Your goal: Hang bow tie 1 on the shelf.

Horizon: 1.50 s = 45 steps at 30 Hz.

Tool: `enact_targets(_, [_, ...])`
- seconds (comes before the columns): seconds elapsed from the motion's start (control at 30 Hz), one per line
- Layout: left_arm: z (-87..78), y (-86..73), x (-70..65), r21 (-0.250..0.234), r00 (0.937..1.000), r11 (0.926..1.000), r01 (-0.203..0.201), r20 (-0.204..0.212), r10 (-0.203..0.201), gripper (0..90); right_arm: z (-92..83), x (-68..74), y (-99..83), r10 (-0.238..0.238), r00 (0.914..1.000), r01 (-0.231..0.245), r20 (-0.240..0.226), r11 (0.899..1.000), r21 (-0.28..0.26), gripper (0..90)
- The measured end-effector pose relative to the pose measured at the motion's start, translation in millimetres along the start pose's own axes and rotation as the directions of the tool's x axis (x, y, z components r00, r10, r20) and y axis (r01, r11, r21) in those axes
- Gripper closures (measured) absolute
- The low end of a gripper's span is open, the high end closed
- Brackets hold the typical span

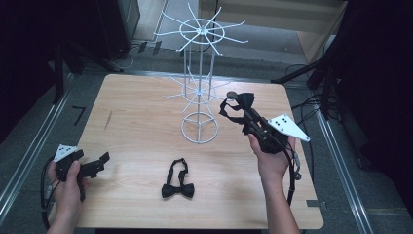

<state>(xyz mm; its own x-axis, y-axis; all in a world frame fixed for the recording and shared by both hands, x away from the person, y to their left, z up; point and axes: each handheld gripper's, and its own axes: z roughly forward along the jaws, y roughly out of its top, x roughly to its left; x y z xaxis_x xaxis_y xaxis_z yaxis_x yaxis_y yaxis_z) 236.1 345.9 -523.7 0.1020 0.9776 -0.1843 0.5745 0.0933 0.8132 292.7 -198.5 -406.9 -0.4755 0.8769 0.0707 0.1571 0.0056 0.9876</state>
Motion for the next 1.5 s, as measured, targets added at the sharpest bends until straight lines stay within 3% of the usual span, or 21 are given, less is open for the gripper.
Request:
enact_targets(0.8, [0.2,0.1,0.1,0.003,1.0,1.0,0.004,0.003,-0.004,0.0,23.1,-1.8,12.6,0.001,1.0,-0.001,0.004,1.0,0.002,76.3])
enact_targets(1.17, [0.3,0.0,0.2,0.002,1.0,1.0,0.004,0.005,-0.004,0.0,39.0,-9.5,6.7,0.048,0.9988,-0.048,0.009,0.998,0.034,76.3])
enact_targets(1.5, [0.3,0.2,0.7,0.005,1.0,1.0,0.003,0.007,-0.003,0.0,59.3,-4.9,-6.3,0.085,0.9963,-0.085,-0.006,0.994,0.071,76.3])
